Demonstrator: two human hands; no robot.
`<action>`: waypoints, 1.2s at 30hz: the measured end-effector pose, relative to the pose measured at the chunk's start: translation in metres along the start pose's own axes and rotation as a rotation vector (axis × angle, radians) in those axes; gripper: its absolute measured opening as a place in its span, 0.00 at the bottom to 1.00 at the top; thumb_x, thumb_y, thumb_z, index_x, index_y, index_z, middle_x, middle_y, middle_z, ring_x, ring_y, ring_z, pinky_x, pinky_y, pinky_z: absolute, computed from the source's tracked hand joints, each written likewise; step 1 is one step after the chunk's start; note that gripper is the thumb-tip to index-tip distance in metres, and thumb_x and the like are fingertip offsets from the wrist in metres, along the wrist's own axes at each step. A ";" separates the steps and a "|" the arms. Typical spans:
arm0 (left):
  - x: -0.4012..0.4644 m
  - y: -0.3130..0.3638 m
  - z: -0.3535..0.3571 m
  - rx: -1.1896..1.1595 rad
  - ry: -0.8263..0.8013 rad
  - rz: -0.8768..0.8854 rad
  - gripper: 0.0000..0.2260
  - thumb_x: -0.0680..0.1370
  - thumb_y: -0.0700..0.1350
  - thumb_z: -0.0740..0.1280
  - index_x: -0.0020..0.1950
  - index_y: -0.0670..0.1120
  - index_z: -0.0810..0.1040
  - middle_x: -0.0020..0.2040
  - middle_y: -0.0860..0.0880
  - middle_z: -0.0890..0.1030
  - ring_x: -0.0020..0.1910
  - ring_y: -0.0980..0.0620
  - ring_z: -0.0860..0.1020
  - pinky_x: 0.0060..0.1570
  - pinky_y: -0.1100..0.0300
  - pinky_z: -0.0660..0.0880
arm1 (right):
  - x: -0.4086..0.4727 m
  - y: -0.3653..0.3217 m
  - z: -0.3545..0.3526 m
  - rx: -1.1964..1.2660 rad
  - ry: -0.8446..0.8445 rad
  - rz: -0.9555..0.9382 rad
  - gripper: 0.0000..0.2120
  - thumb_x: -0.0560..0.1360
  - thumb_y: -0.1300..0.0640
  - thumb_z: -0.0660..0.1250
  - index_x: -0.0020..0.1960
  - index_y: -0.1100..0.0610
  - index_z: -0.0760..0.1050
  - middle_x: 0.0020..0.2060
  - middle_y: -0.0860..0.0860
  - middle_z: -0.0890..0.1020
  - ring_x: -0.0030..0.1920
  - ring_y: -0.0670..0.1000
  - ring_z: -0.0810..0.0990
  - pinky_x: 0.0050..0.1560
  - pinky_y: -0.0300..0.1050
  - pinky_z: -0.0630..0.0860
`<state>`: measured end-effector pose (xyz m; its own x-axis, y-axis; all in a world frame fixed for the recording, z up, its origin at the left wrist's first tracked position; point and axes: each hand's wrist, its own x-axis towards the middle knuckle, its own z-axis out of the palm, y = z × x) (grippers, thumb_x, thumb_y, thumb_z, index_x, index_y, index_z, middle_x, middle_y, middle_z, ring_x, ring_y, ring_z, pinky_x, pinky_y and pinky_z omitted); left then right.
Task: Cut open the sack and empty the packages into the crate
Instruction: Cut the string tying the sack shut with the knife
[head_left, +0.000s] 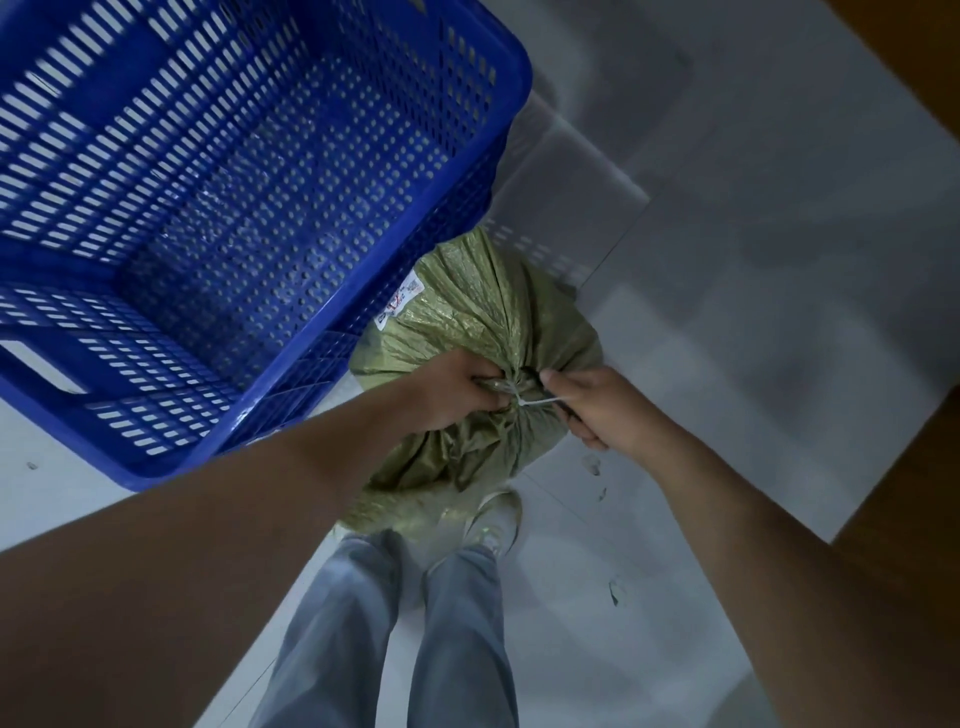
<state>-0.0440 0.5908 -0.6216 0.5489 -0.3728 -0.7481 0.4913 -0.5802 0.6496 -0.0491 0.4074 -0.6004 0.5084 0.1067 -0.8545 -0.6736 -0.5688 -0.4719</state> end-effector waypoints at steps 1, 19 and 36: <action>0.000 0.000 -0.004 0.007 -0.023 -0.009 0.04 0.74 0.39 0.69 0.48 0.42 0.82 0.35 0.46 0.76 0.34 0.53 0.73 0.39 0.62 0.67 | 0.001 0.001 0.001 0.011 -0.026 0.004 0.24 0.79 0.47 0.60 0.28 0.57 0.66 0.17 0.50 0.63 0.18 0.48 0.59 0.25 0.38 0.57; -0.002 -0.016 -0.013 0.020 -0.167 -0.119 0.12 0.74 0.39 0.70 0.57 0.41 0.82 0.46 0.45 0.81 0.51 0.50 0.77 0.60 0.54 0.70 | 0.001 0.021 0.016 -0.103 -0.162 -0.043 0.23 0.77 0.46 0.64 0.27 0.56 0.65 0.18 0.50 0.62 0.17 0.47 0.58 0.24 0.36 0.56; 0.005 -0.015 -0.019 0.025 -0.243 -0.145 0.15 0.74 0.39 0.69 0.61 0.42 0.79 0.62 0.43 0.80 0.65 0.45 0.74 0.71 0.46 0.63 | 0.002 0.013 0.019 -0.039 -0.282 0.026 0.23 0.78 0.46 0.60 0.29 0.57 0.65 0.15 0.47 0.61 0.17 0.46 0.57 0.22 0.36 0.55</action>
<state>-0.0362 0.6112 -0.6322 0.2948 -0.4456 -0.8453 0.5342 -0.6566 0.5324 -0.0666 0.4154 -0.6125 0.3184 0.3114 -0.8953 -0.6607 -0.6044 -0.4452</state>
